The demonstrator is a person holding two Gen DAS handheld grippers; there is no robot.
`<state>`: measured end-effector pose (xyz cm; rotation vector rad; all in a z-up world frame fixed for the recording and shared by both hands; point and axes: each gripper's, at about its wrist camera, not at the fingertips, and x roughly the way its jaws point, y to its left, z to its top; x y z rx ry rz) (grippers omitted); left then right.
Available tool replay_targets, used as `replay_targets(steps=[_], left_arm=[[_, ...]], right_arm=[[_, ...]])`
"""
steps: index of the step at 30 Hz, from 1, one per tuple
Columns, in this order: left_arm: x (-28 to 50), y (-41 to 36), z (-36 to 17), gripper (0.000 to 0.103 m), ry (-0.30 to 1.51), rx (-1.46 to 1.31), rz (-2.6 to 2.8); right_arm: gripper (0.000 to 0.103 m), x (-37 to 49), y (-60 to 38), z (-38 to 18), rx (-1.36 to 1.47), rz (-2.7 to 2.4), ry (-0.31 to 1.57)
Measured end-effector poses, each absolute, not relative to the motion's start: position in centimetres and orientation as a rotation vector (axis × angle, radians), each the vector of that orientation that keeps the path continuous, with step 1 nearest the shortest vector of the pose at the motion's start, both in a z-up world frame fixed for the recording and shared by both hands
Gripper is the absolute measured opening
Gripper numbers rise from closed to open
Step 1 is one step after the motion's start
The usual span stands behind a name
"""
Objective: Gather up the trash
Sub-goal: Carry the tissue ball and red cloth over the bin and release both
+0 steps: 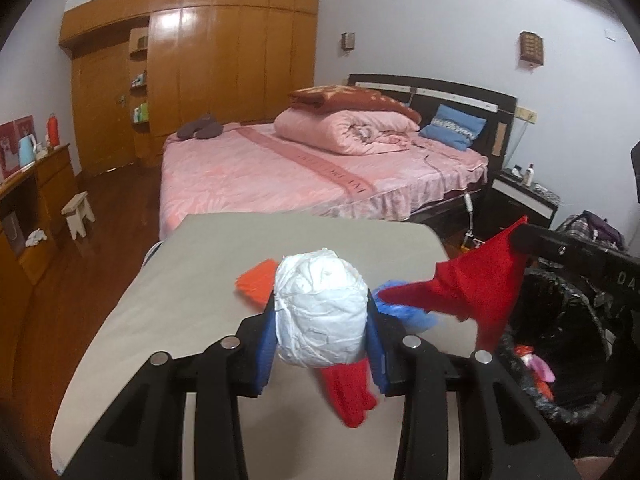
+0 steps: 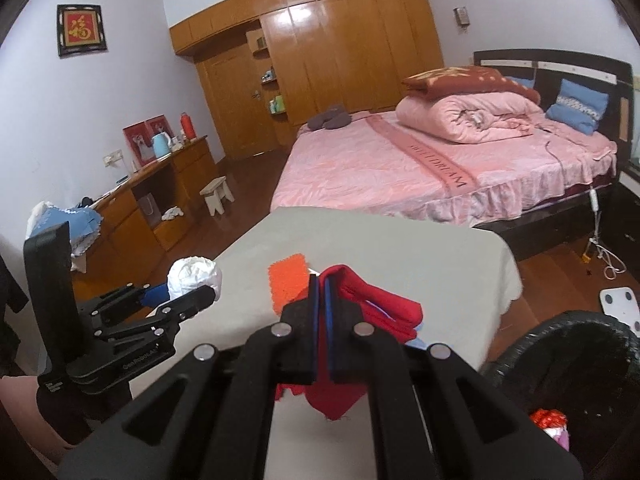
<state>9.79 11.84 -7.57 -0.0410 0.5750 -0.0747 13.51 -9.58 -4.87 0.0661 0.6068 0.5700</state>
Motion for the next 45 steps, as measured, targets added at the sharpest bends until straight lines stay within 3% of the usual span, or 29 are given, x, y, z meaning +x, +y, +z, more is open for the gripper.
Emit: replay_targets(steps=[16,36,38,41,43,45], left_arm=[[8.9,0.8,-7.1,0.039,0.555,-0.015,-0.303],[10.6,-12.7,-8.4,0.039,0.57,0.065,-0.557],[11.0,-13.9,-8.9,0.043,0.589,0.068,-0.593],[11.3,-14.9,-9.4,0.06,0.603,0.075,-0.62],[11.3,-15.0,-9.6,0.065,0.608,0.075,-0.623],[11.3,-15.0,-9.6,0.066,0.609,0.072,-0.62]], right_arm=[[0.002,9.2,-20.5,-5.0,0.081,0.337,0.592],[0.002,6.4,-31.8,-9.2,0.129,0.084,0.641],[0.006,6.4,-32.4,-9.7,0.133,0.063,0.66],[0.009,6.4,-33.7,-10.8,0.147,0.021,0.7],[0.023,6.1,-34.3,-11.6,0.162,-0.003,0.731],[0.029,5.7,-34.6,-12.2,0.167,-0.024,0.741]])
